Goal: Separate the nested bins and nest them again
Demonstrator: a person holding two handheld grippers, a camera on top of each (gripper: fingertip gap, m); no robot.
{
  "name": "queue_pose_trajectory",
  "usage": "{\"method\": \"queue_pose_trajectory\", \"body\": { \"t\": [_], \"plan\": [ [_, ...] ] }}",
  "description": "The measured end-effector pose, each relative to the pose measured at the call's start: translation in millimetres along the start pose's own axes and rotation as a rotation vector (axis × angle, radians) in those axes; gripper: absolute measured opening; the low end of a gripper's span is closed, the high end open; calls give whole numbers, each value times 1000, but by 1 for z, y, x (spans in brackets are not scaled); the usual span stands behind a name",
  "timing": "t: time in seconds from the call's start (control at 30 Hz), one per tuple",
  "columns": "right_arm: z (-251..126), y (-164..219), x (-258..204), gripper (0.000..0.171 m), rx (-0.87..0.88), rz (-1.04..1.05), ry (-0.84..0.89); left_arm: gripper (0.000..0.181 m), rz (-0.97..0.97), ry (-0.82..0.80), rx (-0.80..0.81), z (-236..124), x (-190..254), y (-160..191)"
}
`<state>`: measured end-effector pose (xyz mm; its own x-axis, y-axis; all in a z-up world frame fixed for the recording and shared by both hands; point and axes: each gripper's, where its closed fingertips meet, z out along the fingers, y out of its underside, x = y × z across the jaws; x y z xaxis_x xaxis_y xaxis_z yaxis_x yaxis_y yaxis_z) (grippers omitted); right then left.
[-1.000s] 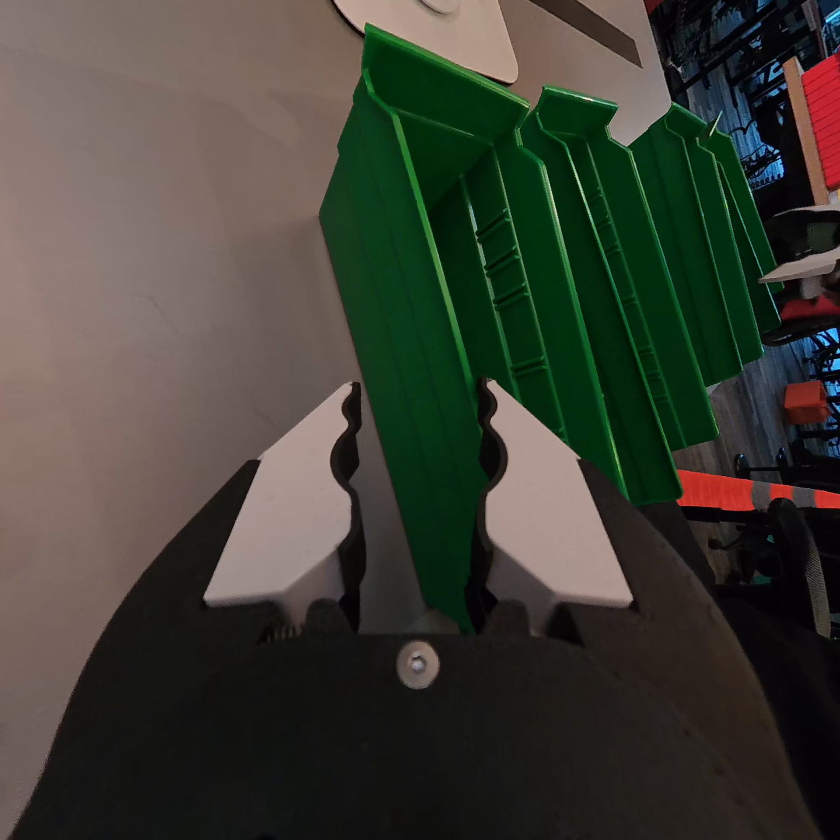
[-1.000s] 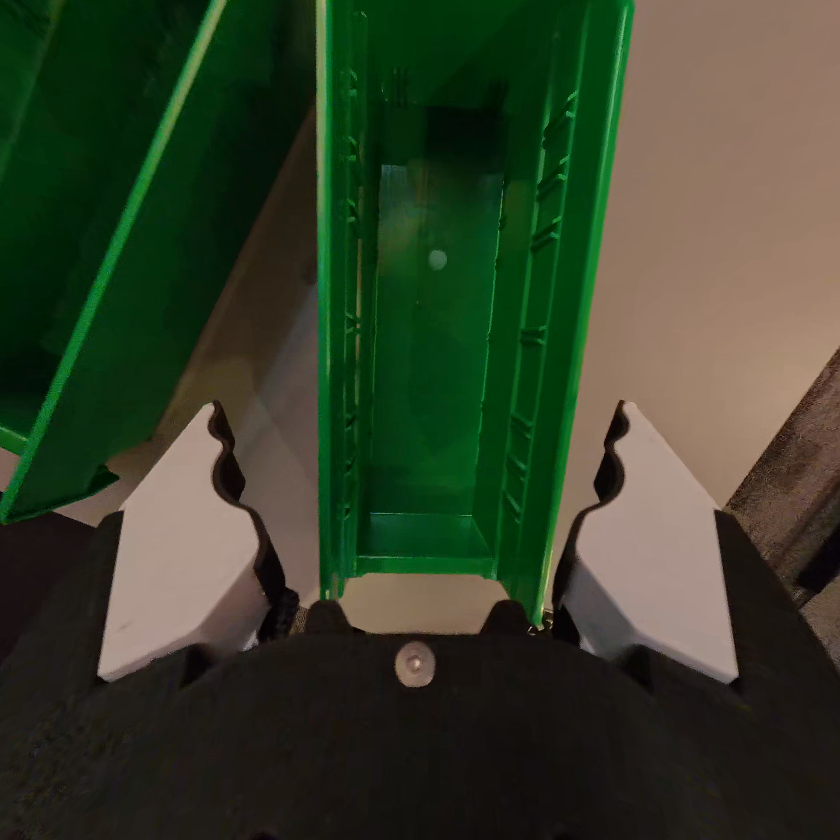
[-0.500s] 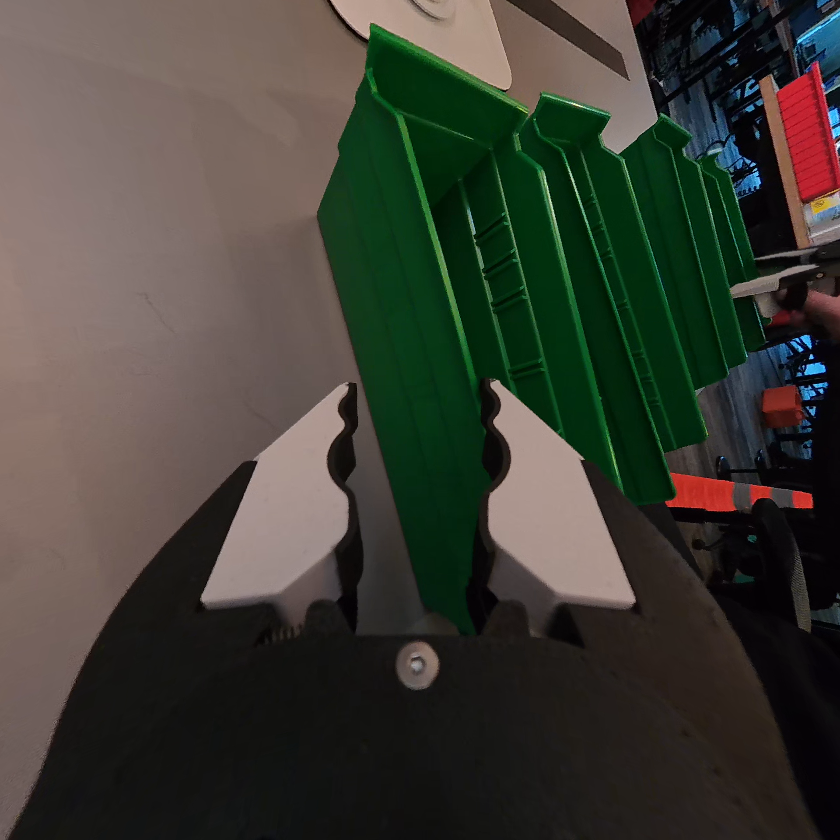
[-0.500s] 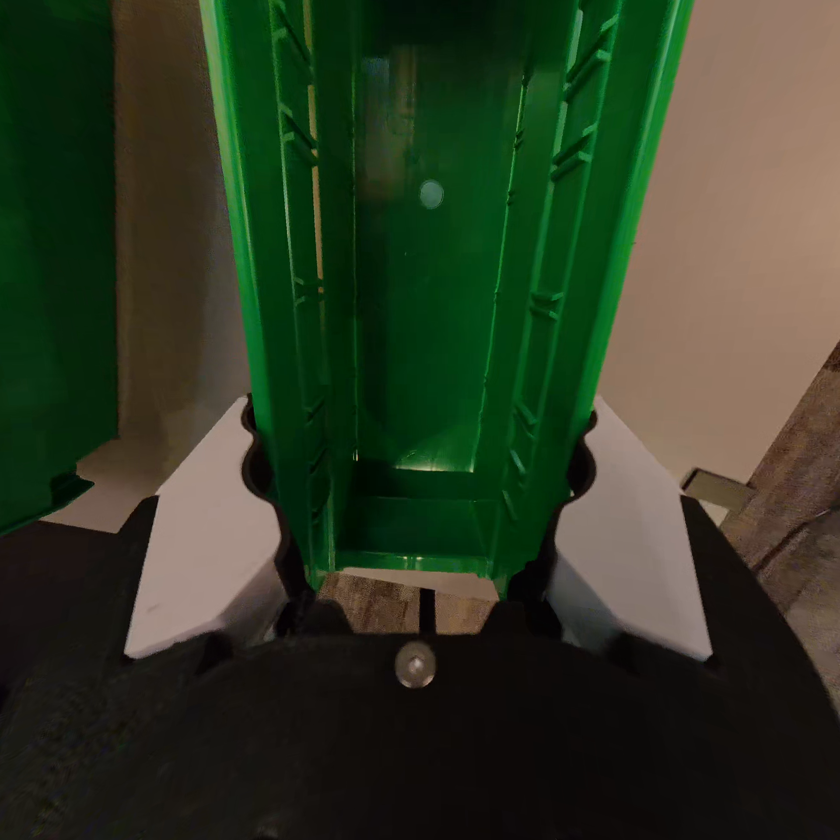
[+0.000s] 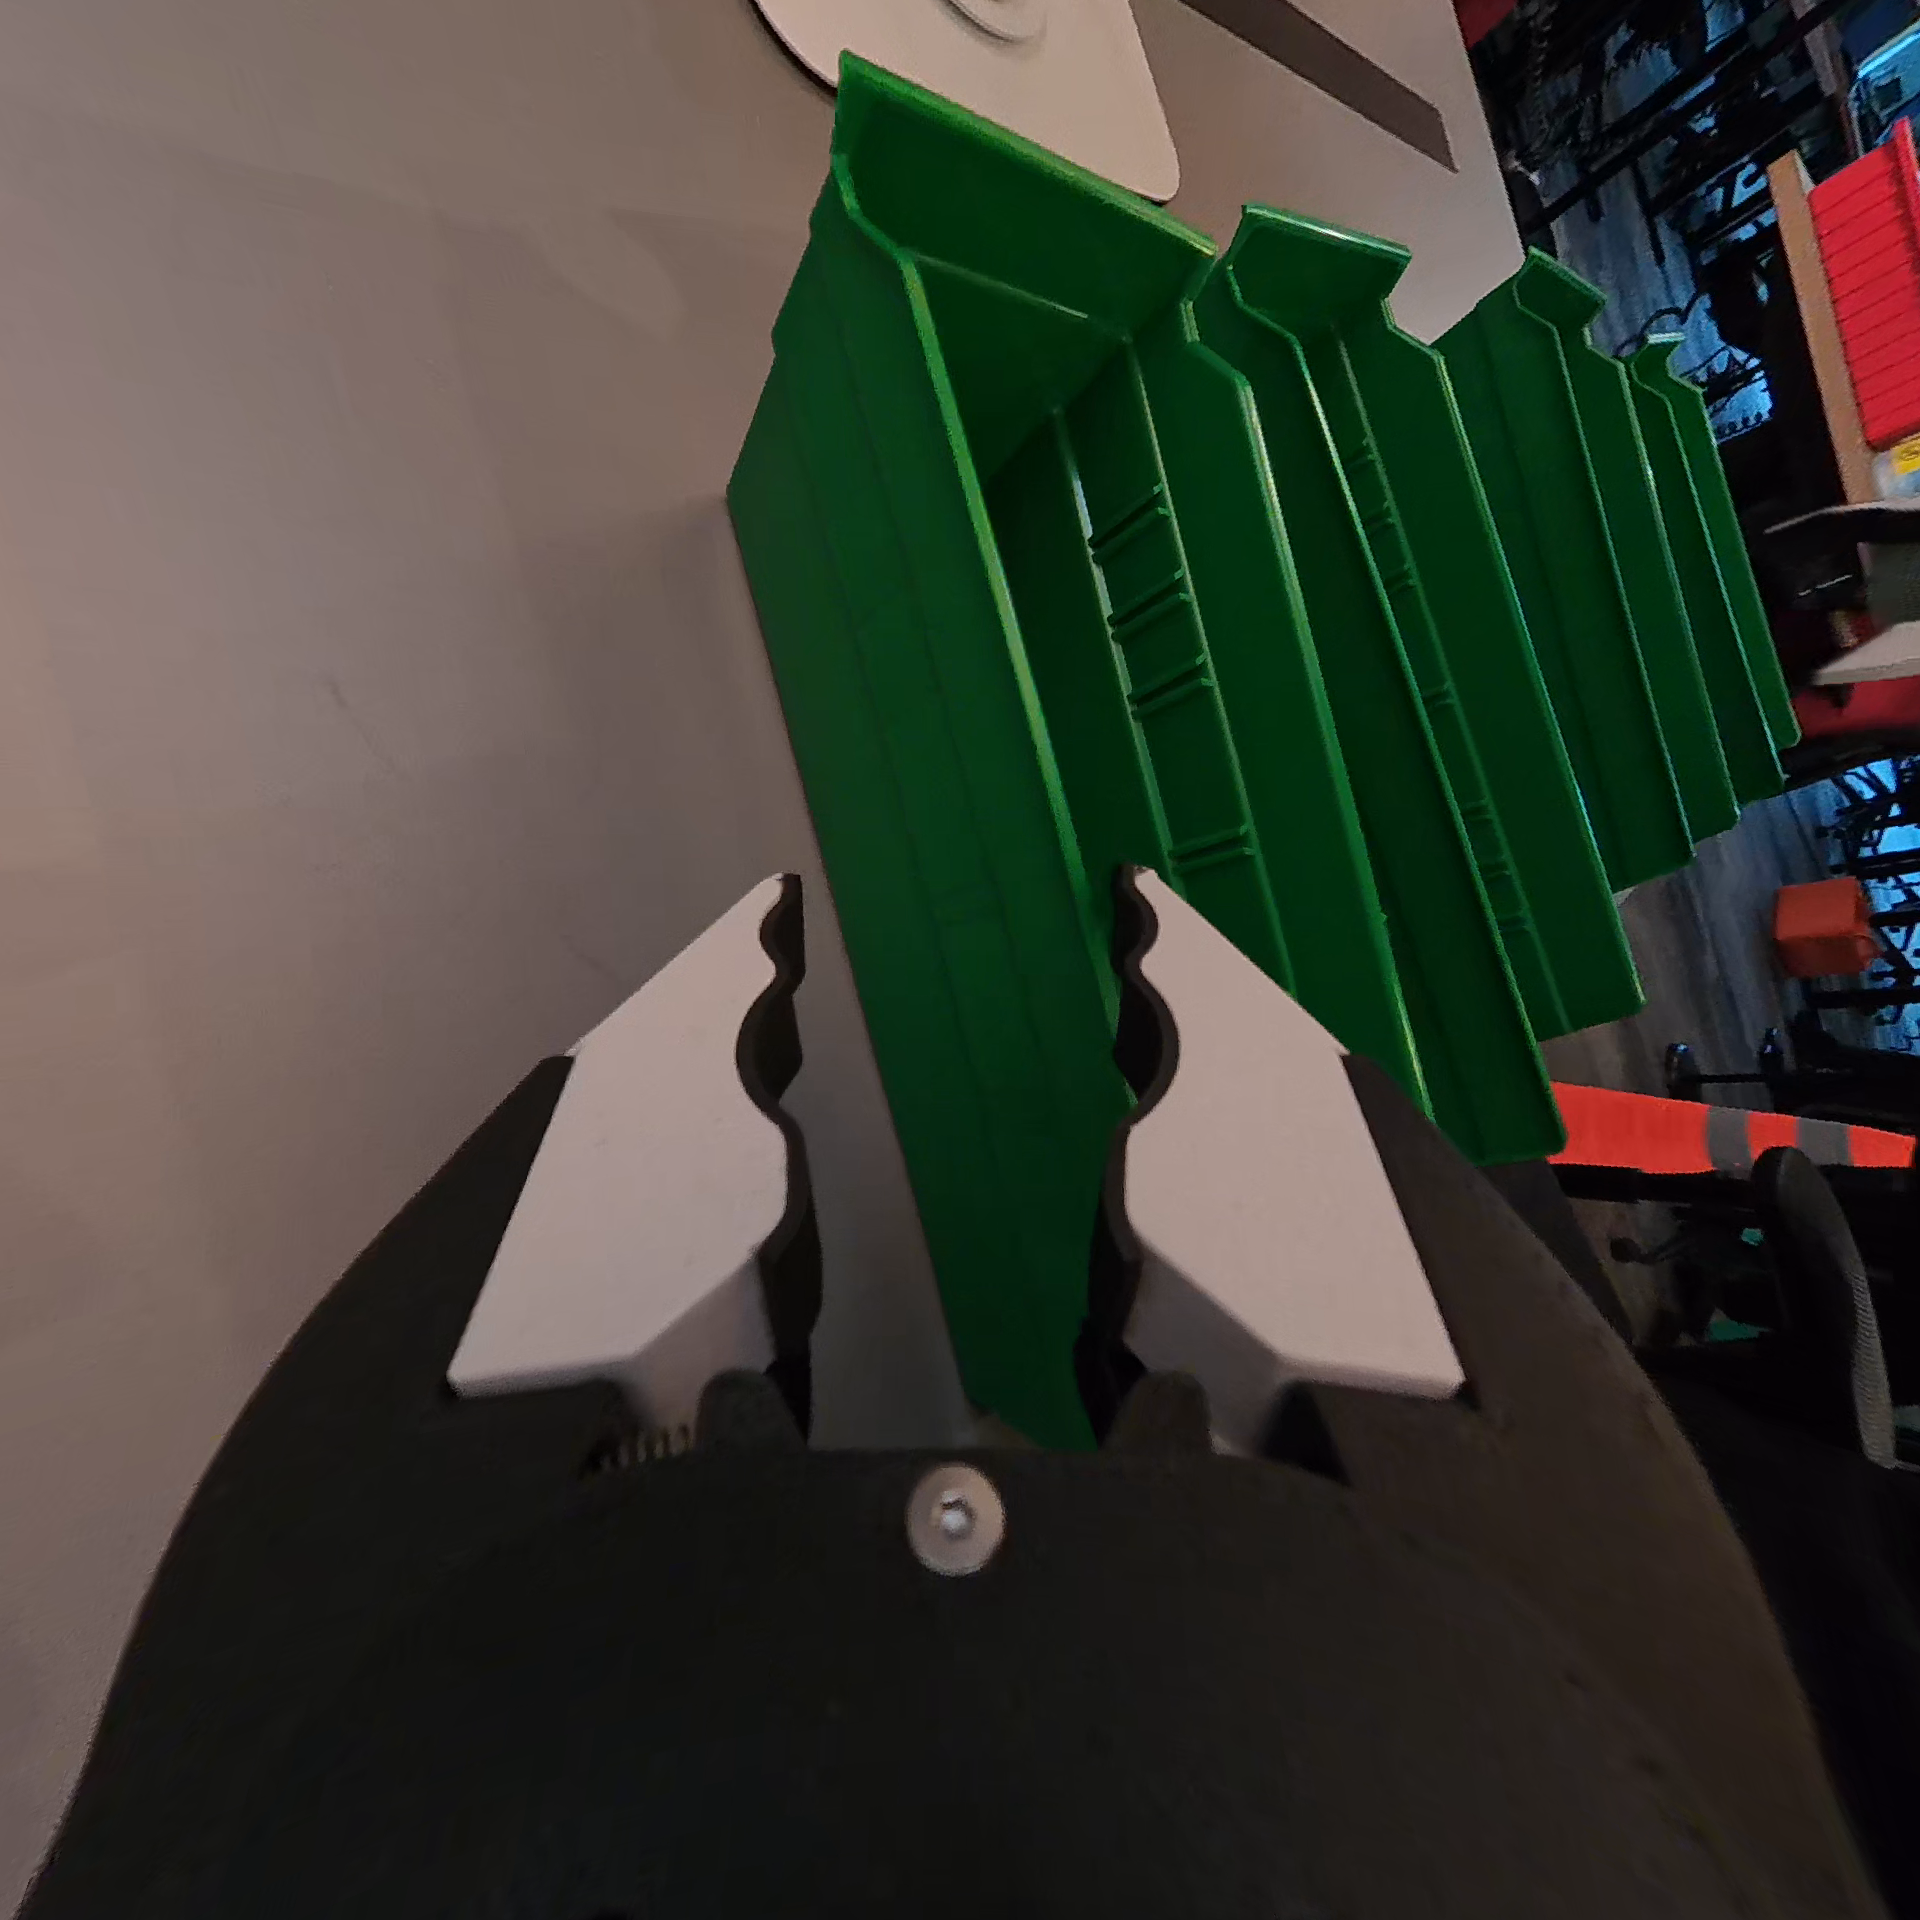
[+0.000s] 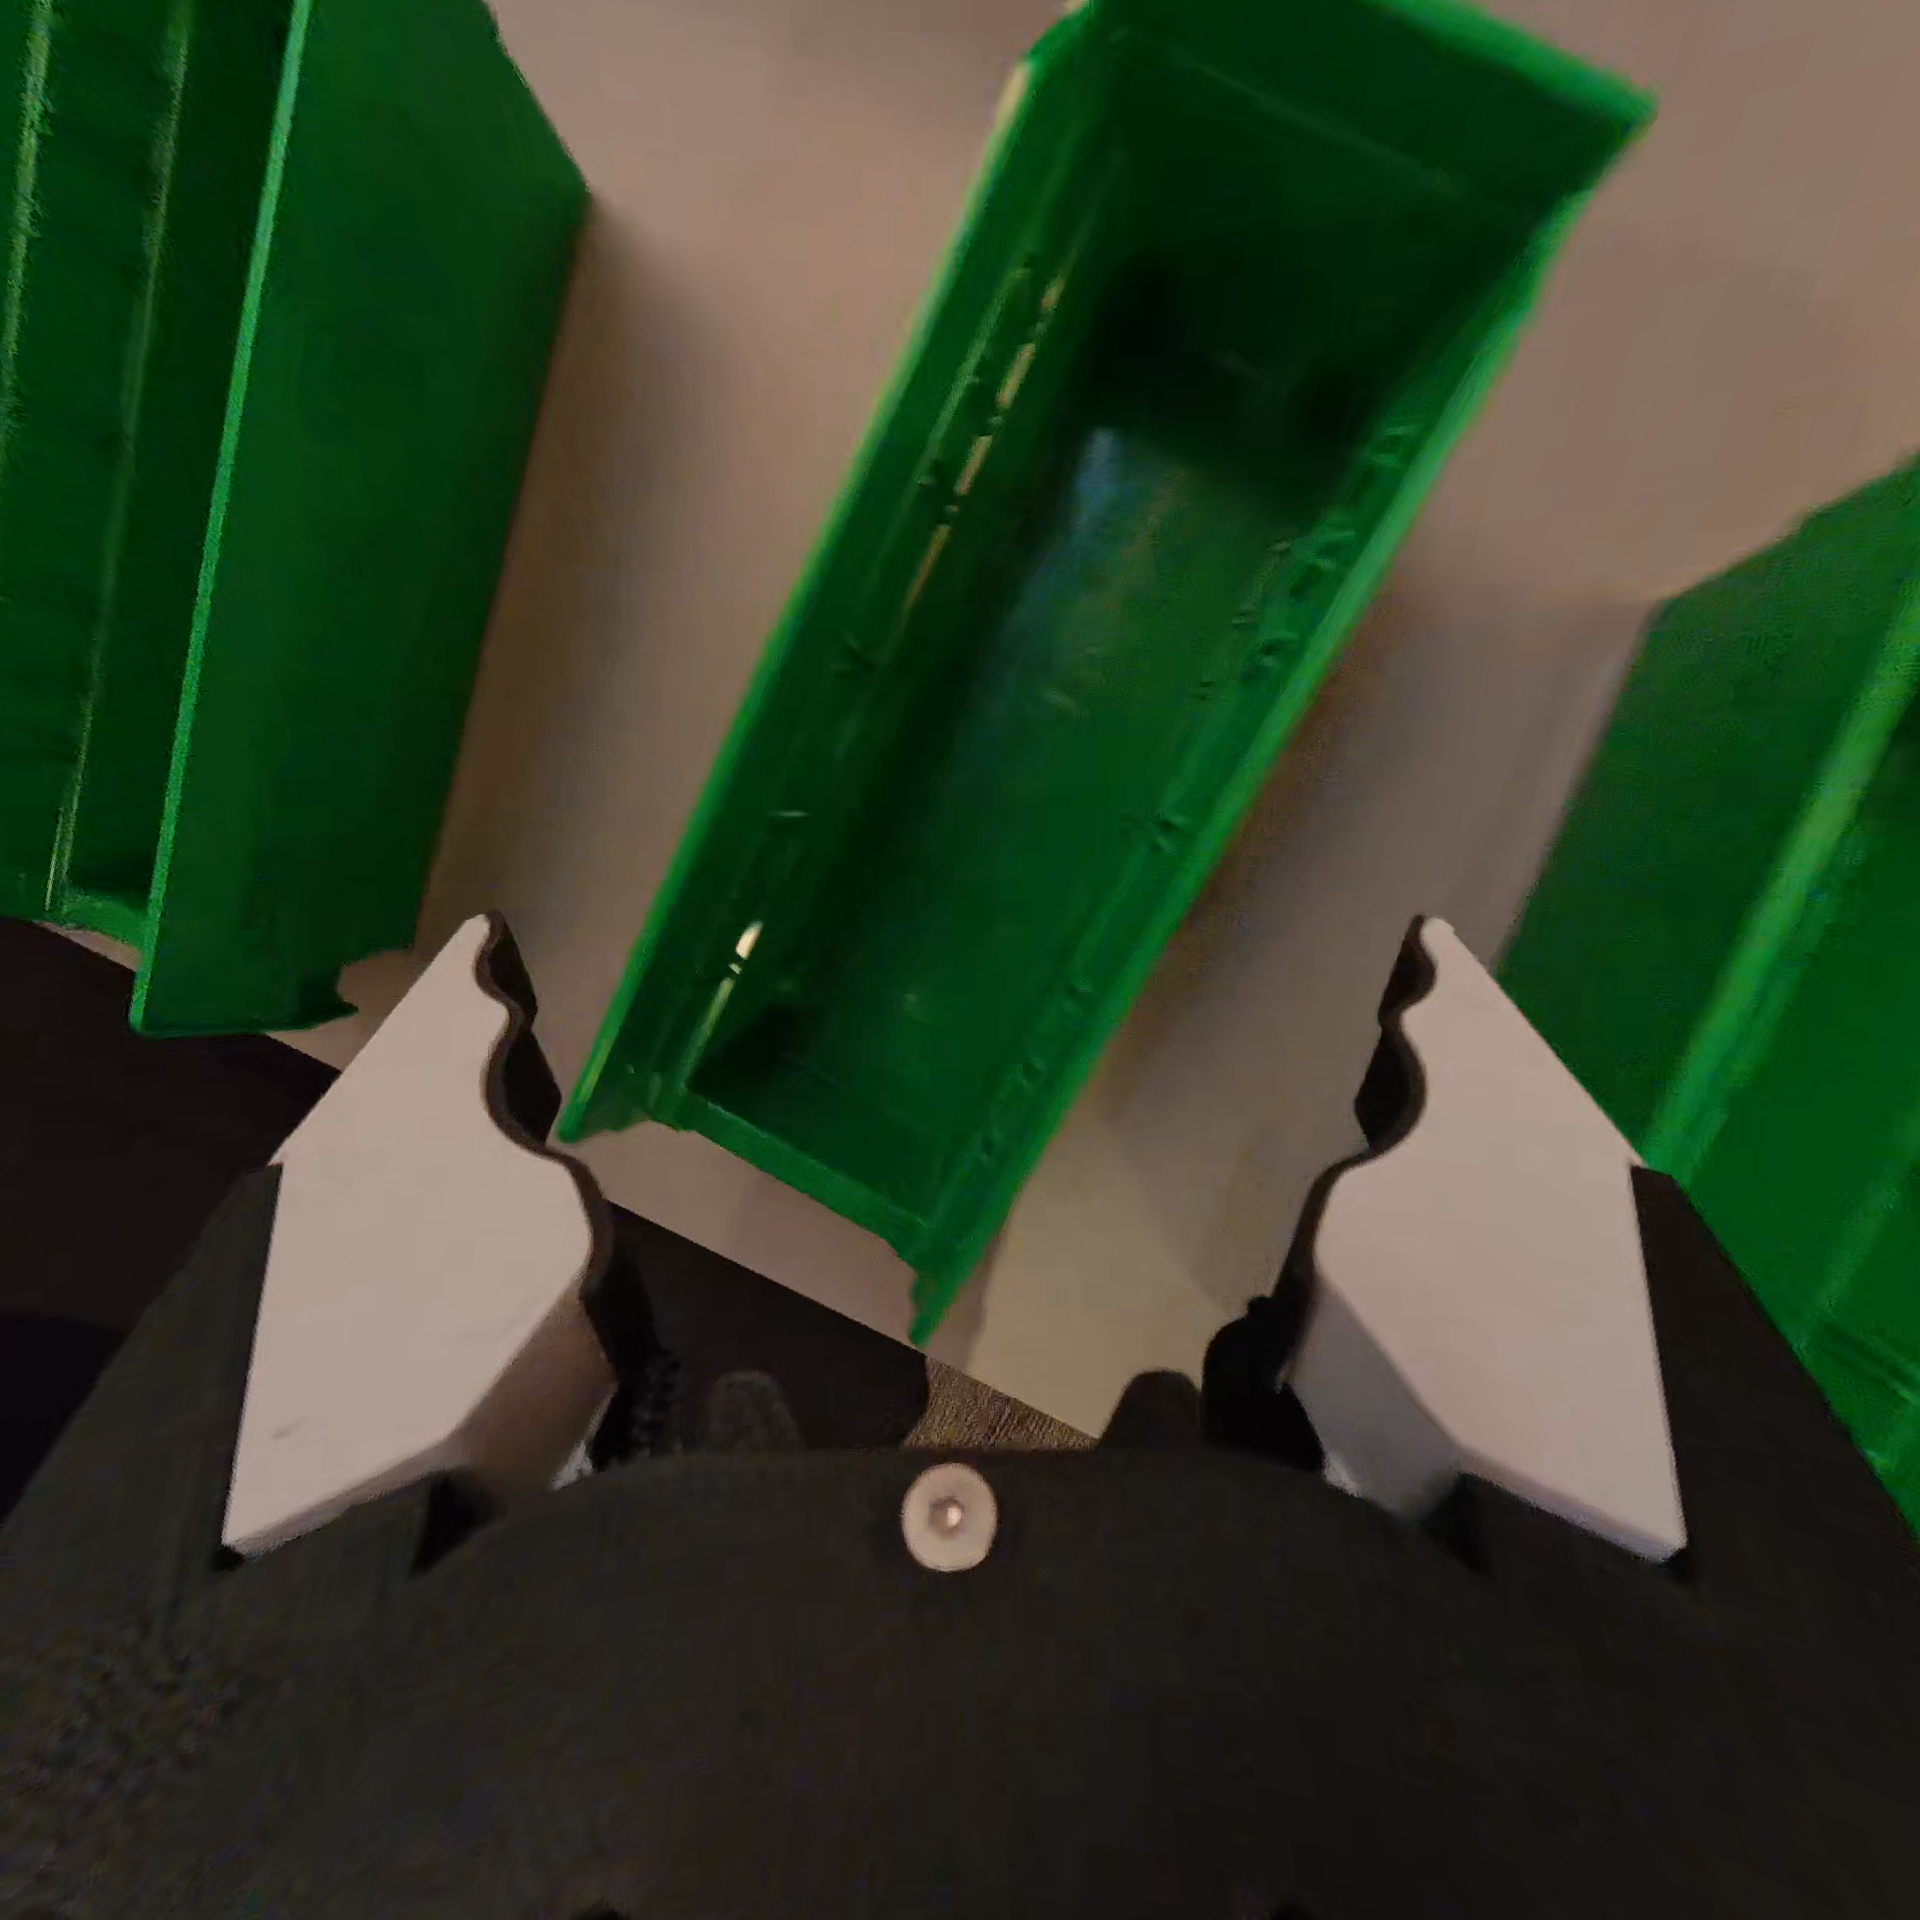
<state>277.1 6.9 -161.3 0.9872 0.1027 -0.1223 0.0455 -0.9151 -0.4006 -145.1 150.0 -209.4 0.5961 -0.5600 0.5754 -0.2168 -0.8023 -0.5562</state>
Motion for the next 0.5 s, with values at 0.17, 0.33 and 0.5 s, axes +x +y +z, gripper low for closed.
{"method": "queue_pose_trajectory", "body": {
  "t": [0.17,0.33,0.5],
  "plan": [
    [57,5,-7,156,-177,12,77,60,2,11,29,-6,-1,-4],
    [76,13,2,151,-240,46,95,60,-9,12,44,-9,-8,-6],
    [71,15,3,131,-271,-13,58,60,-23,40,46,-5,-8,-6]
  ]
}}
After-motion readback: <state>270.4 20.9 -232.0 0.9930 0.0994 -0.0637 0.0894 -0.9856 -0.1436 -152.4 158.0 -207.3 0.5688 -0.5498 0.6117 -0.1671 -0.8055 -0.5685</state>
